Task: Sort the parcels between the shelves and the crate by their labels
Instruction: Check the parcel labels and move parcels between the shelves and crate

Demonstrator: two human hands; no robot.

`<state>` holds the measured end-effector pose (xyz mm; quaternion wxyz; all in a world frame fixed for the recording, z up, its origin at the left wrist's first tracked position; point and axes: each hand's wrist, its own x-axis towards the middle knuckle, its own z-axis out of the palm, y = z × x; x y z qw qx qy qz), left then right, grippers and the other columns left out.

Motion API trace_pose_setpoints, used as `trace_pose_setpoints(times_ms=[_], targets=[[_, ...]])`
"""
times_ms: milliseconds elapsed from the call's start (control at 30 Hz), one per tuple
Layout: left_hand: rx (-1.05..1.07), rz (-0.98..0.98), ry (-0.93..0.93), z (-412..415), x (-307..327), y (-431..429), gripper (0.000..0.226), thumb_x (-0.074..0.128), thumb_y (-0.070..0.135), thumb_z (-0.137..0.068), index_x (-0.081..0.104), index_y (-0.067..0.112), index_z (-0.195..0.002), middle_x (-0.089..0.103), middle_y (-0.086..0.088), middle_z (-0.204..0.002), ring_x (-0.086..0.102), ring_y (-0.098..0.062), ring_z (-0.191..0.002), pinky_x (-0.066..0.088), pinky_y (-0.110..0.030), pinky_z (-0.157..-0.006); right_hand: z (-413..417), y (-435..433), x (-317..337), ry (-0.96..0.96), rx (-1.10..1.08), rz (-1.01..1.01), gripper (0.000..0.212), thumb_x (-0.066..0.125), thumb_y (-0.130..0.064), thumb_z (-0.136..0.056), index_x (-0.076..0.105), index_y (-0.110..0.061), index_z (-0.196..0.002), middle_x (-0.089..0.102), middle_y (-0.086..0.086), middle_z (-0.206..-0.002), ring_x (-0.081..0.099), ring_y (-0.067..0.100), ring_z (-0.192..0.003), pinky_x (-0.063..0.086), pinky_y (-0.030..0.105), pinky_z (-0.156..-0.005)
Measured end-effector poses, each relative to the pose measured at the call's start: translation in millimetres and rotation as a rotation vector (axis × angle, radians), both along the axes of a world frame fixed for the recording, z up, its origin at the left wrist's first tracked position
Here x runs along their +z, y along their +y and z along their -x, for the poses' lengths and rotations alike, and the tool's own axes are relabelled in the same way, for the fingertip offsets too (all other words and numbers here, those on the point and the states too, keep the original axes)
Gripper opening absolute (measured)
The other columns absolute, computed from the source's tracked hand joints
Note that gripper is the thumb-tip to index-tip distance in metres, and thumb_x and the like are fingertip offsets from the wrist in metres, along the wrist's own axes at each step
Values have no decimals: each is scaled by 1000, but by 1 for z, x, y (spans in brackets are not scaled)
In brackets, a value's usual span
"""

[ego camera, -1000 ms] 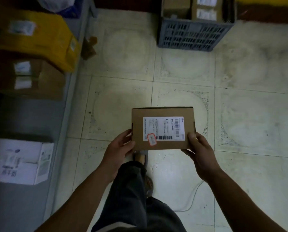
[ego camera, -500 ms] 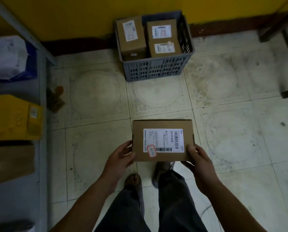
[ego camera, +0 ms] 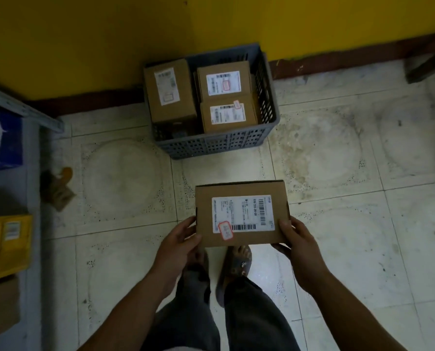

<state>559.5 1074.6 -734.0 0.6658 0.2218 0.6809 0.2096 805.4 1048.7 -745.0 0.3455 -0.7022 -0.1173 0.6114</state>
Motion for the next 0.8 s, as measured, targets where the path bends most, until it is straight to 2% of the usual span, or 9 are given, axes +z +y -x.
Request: trace_pose_setpoints(times_ms=[133,300,433,500,600,667,800], targets=[[37,7,-21,-21,-5,56,44,56,4,-94,54,30,-129,67,6,-117,62,-10,-109,51,-21,-83,-21,64,-4,6,16,15,30,50,-28,-99,55,-17,-127,70,7,-112,67,20,-104,54,31,-80],[85,23,-32,-34,-23,137,38,56,3,-94,57,32,-118,66,6,-112,63,-9,-104,52,-20,-79,-35,154,-18,-3,27,42,36,52,-30,-98,54,-15,-130,69,8,-115,65,22,-108,54,31,-80],[63,39,-25,-35,-38,201,41,57,7,-94,54,35,-124,64,2,-121,61,-16,-113,50,-29,-91,-37,220,-32,-17,21,79,33,52,-29,-98,54,-16,-128,68,8,-115,64,23,-108,53,33,-83],[51,24,-17,-35,-45,230,40,59,10,-94,54,39,-122,64,4,-123,60,-15,-114,50,-28,-92,-35,251,-40,-30,46,85,33,51,-30,-99,54,-15,-128,68,6,-115,64,20,-106,53,35,-87],[70,14,1,-37,-68,271,39,60,13,-93,55,42,-118,63,8,-120,60,-9,-111,50,-22,-85,-33,296,-64,-118,139,102,18,51,-32,-99,62,-25,-110,68,0,-109,63,16,-103,51,37,-91],[89,11,15,-41,-82,292,39,61,13,-93,56,38,-122,61,9,-122,59,-9,-111,50,-20,-84,-34,318,-79,-220,206,115,16,50,-34,-99,64,-29,-93,69,-3,-99,63,15,-93,50,34,-85],[114,45,79,-51,-118,327,36,62,13,-92,59,25,-126,64,6,-119,60,-13,-112,51,-25,-90,-36,355,-105,-415,312,139,21,48,-37,-99,65,-25,-99,65,-11,-84,59,3,-73,41,17,-57]])
